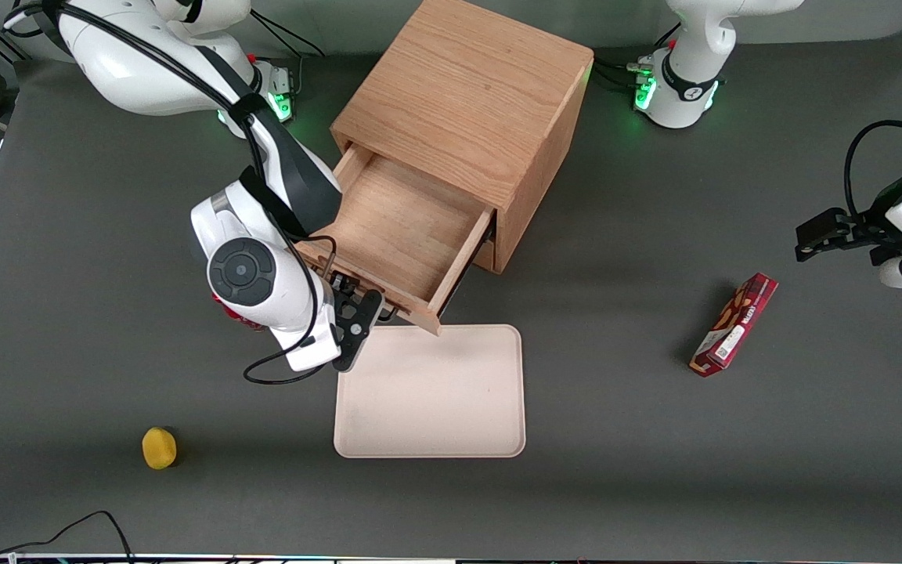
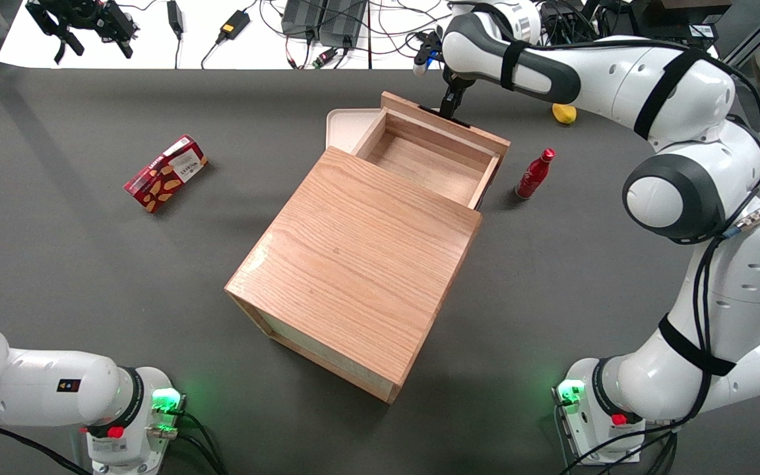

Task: Open upper drawer
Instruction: 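Keep pulling the drawer further out with the right gripper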

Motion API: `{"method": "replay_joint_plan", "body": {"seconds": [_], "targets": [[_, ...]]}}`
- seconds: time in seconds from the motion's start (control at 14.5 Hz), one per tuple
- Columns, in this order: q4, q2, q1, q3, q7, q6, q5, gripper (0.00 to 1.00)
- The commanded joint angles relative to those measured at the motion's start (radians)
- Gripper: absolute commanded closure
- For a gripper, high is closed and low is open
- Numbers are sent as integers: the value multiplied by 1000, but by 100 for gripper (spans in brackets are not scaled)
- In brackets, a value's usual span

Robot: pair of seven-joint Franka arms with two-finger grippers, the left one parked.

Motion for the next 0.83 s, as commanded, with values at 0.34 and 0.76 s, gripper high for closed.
{"method": "replay_joint_plan", "body": {"seconds": [0.34, 0.76], "targets": [[73, 26, -21, -1, -45, -21, -29, 0], [96, 26, -16, -1, -39, -35, -26, 0]]}}
